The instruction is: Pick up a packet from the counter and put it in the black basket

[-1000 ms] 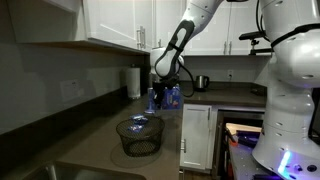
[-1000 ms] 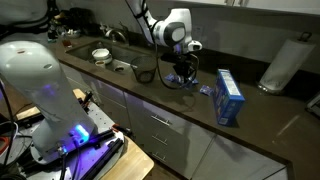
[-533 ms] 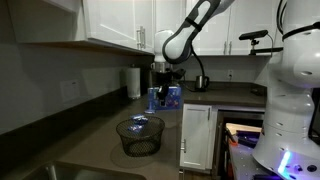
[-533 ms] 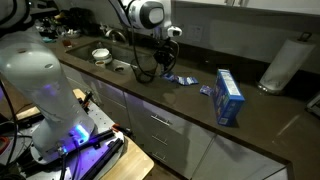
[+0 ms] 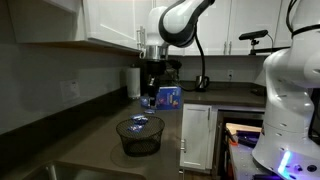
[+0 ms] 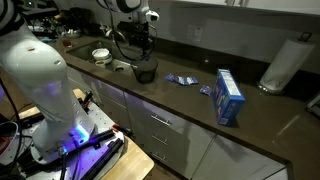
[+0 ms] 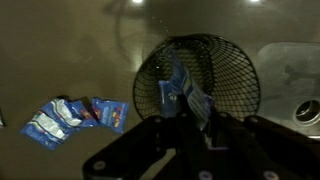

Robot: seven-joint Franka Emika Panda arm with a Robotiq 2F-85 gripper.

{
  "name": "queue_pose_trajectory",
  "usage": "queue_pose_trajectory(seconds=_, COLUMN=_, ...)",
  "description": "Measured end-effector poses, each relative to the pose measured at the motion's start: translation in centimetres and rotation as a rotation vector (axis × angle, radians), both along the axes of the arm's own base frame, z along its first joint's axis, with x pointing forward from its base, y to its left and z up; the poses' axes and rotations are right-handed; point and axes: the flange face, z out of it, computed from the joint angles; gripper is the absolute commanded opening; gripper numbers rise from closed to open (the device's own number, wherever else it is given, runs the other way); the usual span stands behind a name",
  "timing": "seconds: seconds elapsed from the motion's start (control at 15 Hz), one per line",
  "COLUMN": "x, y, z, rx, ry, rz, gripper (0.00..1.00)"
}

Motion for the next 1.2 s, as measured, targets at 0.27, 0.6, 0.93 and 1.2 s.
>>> queue_pose_trajectory(seconds=0.27, x=-0.4, y=3.4, z=-0.1, rx=0.044, ry=0.001, rz=0.081, gripper=0.47)
queue_pose_trajectory(seconds=0.6, x=0.1, y=3.1, z=-0.1, rx=0.064, ry=0.012, rz=0.09, gripper=0.8)
queue_pose_trajectory(seconds=0.93, x=0.6, y=-0.9, z=1.1, rx=0.048, ry=0.057, rz=0.032, gripper=1.0)
queue_pose_trajectory(seconds=1.2, x=-0.5, y=-4.2, z=2.0, rx=0.05, ry=0.135, rz=0.0, gripper=1.0)
